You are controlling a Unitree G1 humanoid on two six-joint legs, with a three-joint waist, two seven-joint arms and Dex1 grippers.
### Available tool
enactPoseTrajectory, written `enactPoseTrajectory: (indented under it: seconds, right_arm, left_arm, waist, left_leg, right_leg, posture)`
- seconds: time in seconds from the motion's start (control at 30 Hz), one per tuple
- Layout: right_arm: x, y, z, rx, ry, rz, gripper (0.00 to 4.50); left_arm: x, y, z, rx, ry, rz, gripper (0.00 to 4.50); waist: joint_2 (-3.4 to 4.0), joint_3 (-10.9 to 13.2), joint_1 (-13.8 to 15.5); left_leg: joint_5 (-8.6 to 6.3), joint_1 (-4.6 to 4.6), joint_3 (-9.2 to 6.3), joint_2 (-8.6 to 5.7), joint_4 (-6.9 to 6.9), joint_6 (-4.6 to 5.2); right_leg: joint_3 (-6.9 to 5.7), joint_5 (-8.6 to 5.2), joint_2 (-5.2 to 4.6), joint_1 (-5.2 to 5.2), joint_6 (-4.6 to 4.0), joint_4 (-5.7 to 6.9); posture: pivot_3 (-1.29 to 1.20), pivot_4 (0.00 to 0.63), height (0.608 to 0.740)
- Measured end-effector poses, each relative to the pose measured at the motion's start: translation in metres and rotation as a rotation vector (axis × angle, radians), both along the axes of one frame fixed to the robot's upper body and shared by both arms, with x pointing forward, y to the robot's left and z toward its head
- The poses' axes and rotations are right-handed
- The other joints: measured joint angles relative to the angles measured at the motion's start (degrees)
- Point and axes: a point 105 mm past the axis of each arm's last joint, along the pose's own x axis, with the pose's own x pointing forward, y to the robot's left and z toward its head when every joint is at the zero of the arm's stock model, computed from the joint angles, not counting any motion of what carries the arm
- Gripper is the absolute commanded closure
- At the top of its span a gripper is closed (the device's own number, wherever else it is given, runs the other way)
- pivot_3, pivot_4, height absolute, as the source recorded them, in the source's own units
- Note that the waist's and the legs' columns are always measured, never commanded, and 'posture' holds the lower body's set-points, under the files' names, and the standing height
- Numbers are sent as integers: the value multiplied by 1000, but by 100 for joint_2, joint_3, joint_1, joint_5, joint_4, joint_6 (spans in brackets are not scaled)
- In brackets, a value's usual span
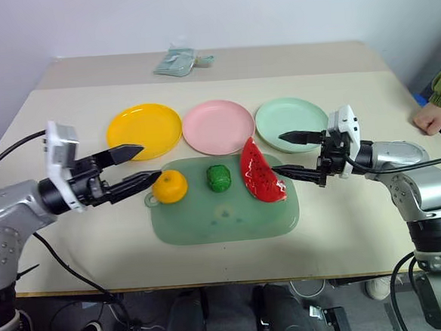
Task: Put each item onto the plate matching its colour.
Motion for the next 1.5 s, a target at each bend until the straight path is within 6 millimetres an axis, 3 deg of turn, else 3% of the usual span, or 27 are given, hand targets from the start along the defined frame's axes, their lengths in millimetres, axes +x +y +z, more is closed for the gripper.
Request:
enactPoseTrajectory:
  seconds: [0.1, 0.3, 0.5, 0.63, 0.77, 1.0, 1.03, 1.1, 1.2, 1.27, 1.37, 1.5]
  right_arm:
    - [-10, 9, 8, 25, 20, 75, 48]
    - [-26, 16, 31, 23, -55, 159, 48]
    - [-40, 21, 32, -3, -64, 200, 48]
    - [-42, 21, 34, -16, -82, 196, 48]
    - [-41, 20, 33, -14, -81, 183, 0]
    - [-40, 20, 33, -13, -82, 175, 0]
    - [-39, 20, 33, -11, -81, 171, 0]
    - [-36, 20, 33, -9, -89, 161, 0]
    - [-33, 22, 32, 2, -96, 159, 0]
    - [-31, 22, 31, 8, -91, 154, 0]
    - [-30, 22, 30, 10, -91, 147, 0]
    - [-29, 22, 30, 10, -93, 140, 0]
  left_arm:
    - [13, 2, -30, 110, -19, 68, 0]
    - [30, 1, -33, 56, -68, 82, 0]
    - [40, -6, -60, 92, -33, 56, 0]
    - [46, -9, -68, 89, -7, 44, 0]
    - [46, -16, -75, 101, 1, 2, 1143]
    - [50, -22, -72, 153, -56, -5, 1249]
    - [57, -22, -67, 112, -63, 37, 1249]
    - [86, -20, -38, -13, -124, 183, 1249]
    - [121, 1, 23, -131, -261, 377, 1249]
    - [135, 16, 38, -168, -282, 479, 1249]
    - [159, 28, 16, -171, -196, 631, 1249]
    - [169, 32, -26, -131, -84, 720, 1249]
  waist:
    - [-8, 4, 15]
    - [-8, 3, 28]
    - [-8, 3, 24]
    - [-8, 3, 23]
    - [-8, 3, 30]
    - [-6, 2, 30]
    - [-7, 2, 42]
    - [-19, 9, 83]
    - [-26, 7, 44]
    - [-20, 4, 21]
    - [-19, 3, 12]
    - [-26, 8, 23]
  left_leg:
    - [0, -3, -3, 16, 0, 0]
    - [0, -4, -1, 19, 1, 0]
    - [0, -4, -1, 20, 1, 0]
    - [0, -3, -2, 21, 1, 0]
    - [0, -3, -2, 21, 1, 0]
    - [0, 0, -3, 21, 2, 0]
    - [0, -3, -5, 21, 5, 0]
    - [0, -17, -19, 21, 21, 0]
    - [0, -18, -16, 19, 19, 0]
    - [0, -13, -11, 18, 14, 0]
    - [0, -11, -8, 18, 8, 0]
    - [1, -17, -8, 18, 9, -1]
  right_leg:
    - [-1, 2, 18, -3, -7, -2]
    - [-1, 3, 18, -1, -7, -6]
    - [-1, 3, 20, -3, -7, -5]
    - [-1, 3, 20, -3, -8, -4]
    - [-2, 3, 20, -2, -8, -5]
    - [-1, 3, 20, 0, -8, -4]
    - [-4, 4, 20, 0, -8, -3]
    - [-14, 6, 23, -1, -8, 0]
    - [-12, 7, 23, 0, -7, -5]
    - [-9, 5, 22, 0, -5, -6]
    - [-9, 5, 23, -3, -5, -7]
    - [-10, 5, 23, -7, -5, -6]
  posture:
    - [0, 150, 740]
    - [0, 150, 740]
    - [0, 150, 740]
    - [0, 150, 740]
    - [0, 150, 740]
    - [0, 150, 740]
    - [0, 150, 740]
    - [0, 150, 740]
    - [0, 150, 740]
    - [0, 150, 740]
    - [0, 150, 740]
    - [0, 150, 740]
